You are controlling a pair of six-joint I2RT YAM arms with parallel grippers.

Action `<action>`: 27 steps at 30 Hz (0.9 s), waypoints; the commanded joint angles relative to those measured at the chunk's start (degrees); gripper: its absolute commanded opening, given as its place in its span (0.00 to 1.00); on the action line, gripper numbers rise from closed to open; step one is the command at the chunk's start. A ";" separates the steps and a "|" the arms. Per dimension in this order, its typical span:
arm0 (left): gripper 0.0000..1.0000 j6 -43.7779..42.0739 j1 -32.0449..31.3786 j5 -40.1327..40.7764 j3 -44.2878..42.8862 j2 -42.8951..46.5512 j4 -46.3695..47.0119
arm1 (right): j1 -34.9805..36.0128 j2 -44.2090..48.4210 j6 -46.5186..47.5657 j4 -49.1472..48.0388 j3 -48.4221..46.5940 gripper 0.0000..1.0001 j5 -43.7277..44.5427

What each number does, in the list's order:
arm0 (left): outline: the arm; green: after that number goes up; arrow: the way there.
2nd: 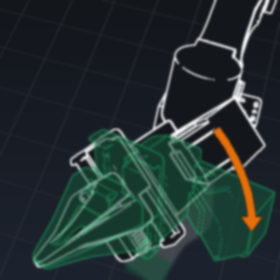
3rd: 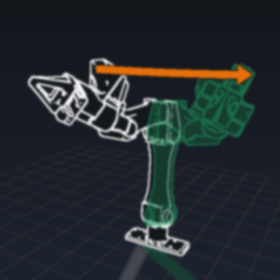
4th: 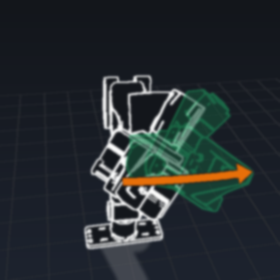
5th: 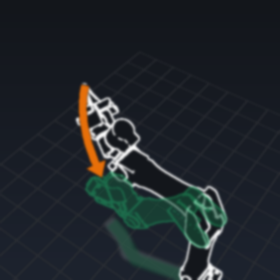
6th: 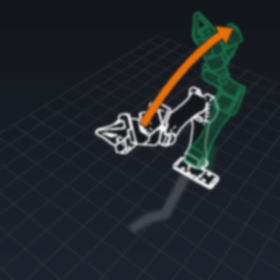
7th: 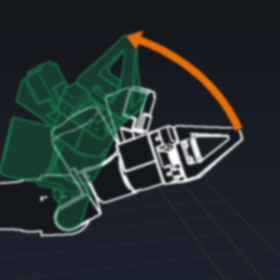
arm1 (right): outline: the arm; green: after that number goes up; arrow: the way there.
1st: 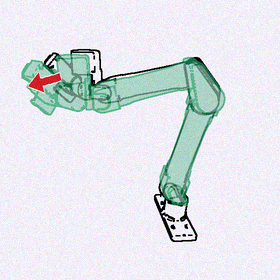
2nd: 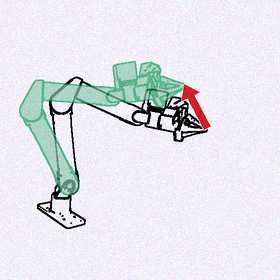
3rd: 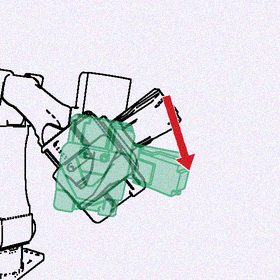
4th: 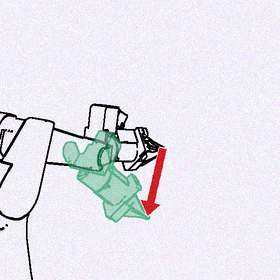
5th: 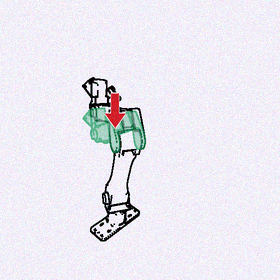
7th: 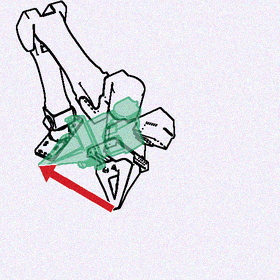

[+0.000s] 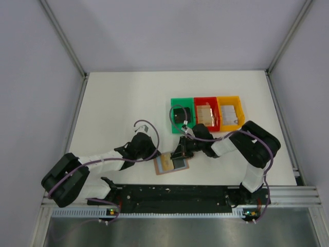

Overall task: Take the credit cards out of the card holder
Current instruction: Remove the credit card from the card holder.

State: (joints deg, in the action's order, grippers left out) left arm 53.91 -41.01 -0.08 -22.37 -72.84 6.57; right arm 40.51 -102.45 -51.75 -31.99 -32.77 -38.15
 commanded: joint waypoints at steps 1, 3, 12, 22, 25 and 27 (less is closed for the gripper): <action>0.00 -0.38 0.23 0.87 1.36 0.15 -1.29 | 0.71 -1.43 -0.37 -2.64 -1.59 0.01 -0.78; 0.00 -0.38 0.23 0.95 1.45 0.24 -1.21 | 0.53 -1.26 -0.11 -2.29 -1.33 0.00 -0.78; 0.00 0.05 0.76 0.43 2.51 -0.46 0.02 | -3.77 -0.47 -0.20 -6.68 2.98 0.00 -4.29; 0.00 -0.12 1.02 0.34 2.60 0.24 -0.15 | -4.30 0.58 1.03 -5.90 3.59 0.00 -4.92; 0.00 -0.38 1.11 0.34 2.68 0.68 -0.24 | -5.62 3.22 3.66 -0.38 3.95 0.00 -2.90; 0.00 -0.56 1.11 0.34 2.77 0.94 -0.06 | -5.62 4.89 5.95 3.15 3.42 0.00 -1.58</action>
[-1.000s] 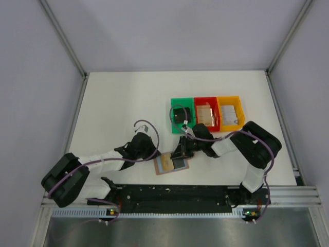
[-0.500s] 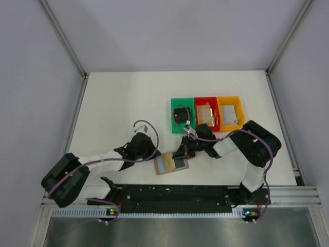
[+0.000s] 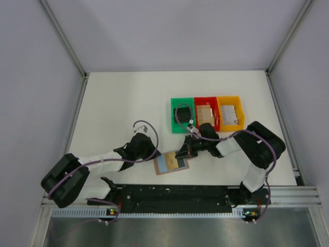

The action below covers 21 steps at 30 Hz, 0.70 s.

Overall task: Take the credit cards out of the card holder
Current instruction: Remove the credit card from the card holder.

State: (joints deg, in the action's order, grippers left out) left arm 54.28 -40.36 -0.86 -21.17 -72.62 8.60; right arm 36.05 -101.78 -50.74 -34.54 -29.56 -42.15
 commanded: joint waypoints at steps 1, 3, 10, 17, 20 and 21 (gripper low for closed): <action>0.00 -1.02 0.46 1.13 1.57 0.90 -2.01 | -1.07 4.74 4.51 5.19 0.29 0.00 2.34; 0.00 -1.02 0.46 1.13 1.66 1.51 -1.83 | -0.98 4.83 3.11 2.74 0.64 0.06 1.99; 0.00 -1.11 0.37 1.13 1.92 2.48 -1.83 | 2.00 2.46 1.26 0.45 -0.58 0.17 2.34; 0.00 -0.84 0.28 1.13 1.92 2.48 -1.48 | 3.50 0.97 0.64 0.27 -1.73 0.17 2.95; 0.00 -0.84 0.46 1.13 2.01 2.57 -1.31 | 3.50 1.23 1.08 0.70 -1.73 0.04 2.69; 0.00 -0.84 0.37 1.13 2.01 2.57 -1.31 | 3.41 1.49 1.78 1.66 -1.99 0.00 2.78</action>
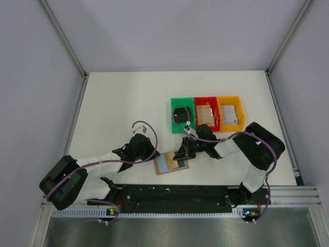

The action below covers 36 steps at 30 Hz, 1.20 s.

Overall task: Take the credit cards out of the card holder
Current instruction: Remove the credit card from the card holder, then place the credit card in the storage box.

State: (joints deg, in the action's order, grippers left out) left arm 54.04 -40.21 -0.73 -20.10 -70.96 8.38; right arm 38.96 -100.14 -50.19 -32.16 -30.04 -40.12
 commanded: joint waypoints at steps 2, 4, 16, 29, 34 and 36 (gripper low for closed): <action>0.00 -0.78 0.30 1.00 0.94 1.08 -1.26 | -0.20 1.16 2.90 1.91 -1.51 0.00 1.01; 0.00 -0.95 0.30 1.00 1.02 1.52 -1.61 | -1.51 3.10 4.31 4.46 -0.99 0.00 1.44; 0.00 -2.54 0.30 1.79 0.59 3.81 -2.67 | -5.30 21.73 19.16 36.19 -6.07 0.00 12.25; 0.44 -8.59 0.13 -4.55 -3.63 16.45 -7.05 | -5.39 26.83 34.62 57.52 -20.65 0.00 24.46; 0.86 -14.91 1.09 5.46 -12.23 25.06 -24.69 | -5.39 27.80 47.71 69.50 -32.43 0.00 30.09; 0.94 -17.46 1.97 8.45 -16.80 27.44 -31.38 | -5.39 27.10 53.58 72.58 -36.21 0.00 32.63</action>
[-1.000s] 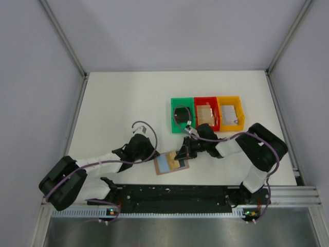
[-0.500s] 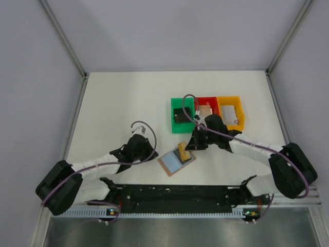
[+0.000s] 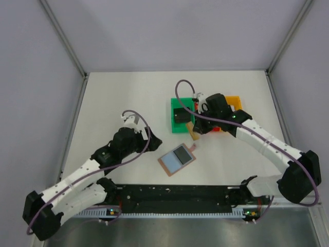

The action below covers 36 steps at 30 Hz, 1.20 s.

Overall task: Take the credit cards out of the card holder
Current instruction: Place the credit card in the storage box.

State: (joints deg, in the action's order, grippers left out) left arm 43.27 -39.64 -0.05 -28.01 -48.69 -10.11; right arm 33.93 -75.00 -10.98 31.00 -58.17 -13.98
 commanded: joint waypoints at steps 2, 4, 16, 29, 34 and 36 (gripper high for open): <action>0.99 -9.06 2.37 9.89 -13.54 6.93 -18.43 | -0.36 0.74 20.53 11.26 -11.86 0.00 9.65; 0.99 -10.91 3.25 11.82 -18.20 8.08 -24.67 | -0.79 -1.36 26.42 12.58 -14.76 0.00 10.37; 0.99 -27.52 4.74 16.31 -26.05 14.31 -31.21 | -6.60 -17.97 53.14 23.83 -29.80 0.00 9.69; 0.99 -32.10 5.36 25.01 -15.41 17.22 -19.95 | -8.00 -31.08 68.72 26.91 -33.41 0.00 7.65; 0.99 -31.93 6.06 26.33 -14.88 17.49 -19.86 | -8.53 -31.79 70.39 27.00 -31.92 0.00 6.60; 0.99 -31.84 6.59 26.42 -14.79 17.40 -19.77 | -8.53 -31.96 71.01 27.09 -31.83 0.00 5.20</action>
State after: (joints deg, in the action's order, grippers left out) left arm 12.03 -34.04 24.40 -43.05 -31.90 -33.67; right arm 26.22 -107.09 56.64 57.04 -89.30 -5.13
